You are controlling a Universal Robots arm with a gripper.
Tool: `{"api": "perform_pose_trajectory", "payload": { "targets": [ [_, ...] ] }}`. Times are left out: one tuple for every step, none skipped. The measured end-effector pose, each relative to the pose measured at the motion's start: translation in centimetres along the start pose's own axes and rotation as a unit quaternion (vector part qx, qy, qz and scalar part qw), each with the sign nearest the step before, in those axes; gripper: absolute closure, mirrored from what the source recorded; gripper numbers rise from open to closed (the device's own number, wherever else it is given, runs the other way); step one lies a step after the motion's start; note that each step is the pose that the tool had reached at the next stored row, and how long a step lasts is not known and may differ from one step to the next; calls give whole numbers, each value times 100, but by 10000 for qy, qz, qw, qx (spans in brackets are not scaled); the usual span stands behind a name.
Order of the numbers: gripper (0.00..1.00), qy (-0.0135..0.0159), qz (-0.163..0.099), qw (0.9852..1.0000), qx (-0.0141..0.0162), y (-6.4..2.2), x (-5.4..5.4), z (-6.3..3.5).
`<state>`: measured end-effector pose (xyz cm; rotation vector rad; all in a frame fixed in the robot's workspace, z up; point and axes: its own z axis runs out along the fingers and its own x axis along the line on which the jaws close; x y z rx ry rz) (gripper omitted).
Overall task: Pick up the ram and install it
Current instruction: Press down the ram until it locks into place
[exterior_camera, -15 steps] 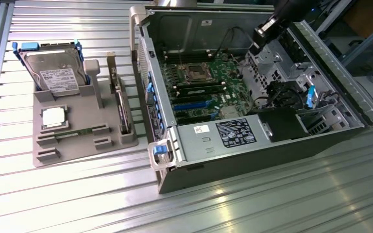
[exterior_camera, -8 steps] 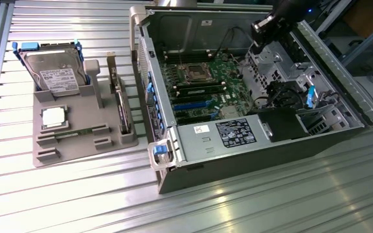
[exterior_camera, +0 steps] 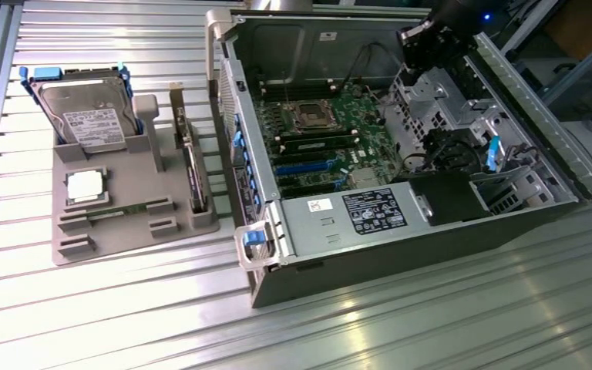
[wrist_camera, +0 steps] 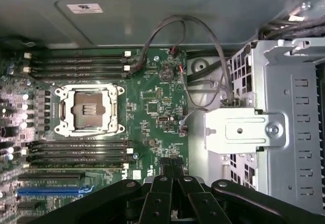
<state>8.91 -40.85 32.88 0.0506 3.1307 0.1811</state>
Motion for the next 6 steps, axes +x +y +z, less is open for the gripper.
{"api": "perform_pose_trajectory", "payload": {
  "targets": [
    [90,0,0,10000,0,0,0,0],
    [90,0,1,10000,0,0,0,0],
    [90,0,1,10000,0,0,0,0],
    [90,0,1,10000,0,0,0,0],
    [90,0,1,10000,0,0,0,0],
    [90,-1,1,10000,0,0,0,0]
  ]
}}
